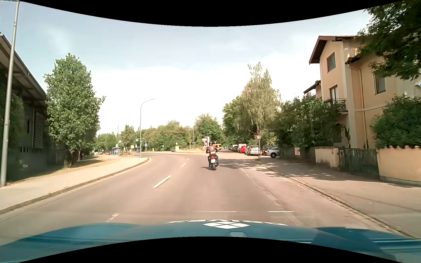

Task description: Follow the waypoints while adhering to traffic rules and regulations

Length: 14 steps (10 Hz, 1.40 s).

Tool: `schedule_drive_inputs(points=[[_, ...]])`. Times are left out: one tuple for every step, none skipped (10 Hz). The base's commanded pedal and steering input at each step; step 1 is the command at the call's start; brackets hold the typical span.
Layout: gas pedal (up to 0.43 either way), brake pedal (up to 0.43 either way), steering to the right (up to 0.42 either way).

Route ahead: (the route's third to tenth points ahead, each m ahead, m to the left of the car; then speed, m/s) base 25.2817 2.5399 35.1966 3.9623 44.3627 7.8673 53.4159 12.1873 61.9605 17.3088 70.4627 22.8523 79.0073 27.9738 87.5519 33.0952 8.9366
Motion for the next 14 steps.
schedule_drive_inputs(points=[[0.220, 0.000, -0.015], [0.220, 0.000, -0.016], [0.220, 0.000, -0.018], [0.220, 0.000, -0.023], [0.220, 0.000, -0.023], [0.220, 0.000, -0.024], [0.220, 0.000, -0.023], [0.220, 0.000, -0.024], [0.220, 0.000, -0.024], [0.220, 0.000, -0.025], [0.220, 0.000, -0.027], [0.220, 0.000, -0.031], [0.220, 0.000, -0.036], [0.220, 0.000, -0.039]])
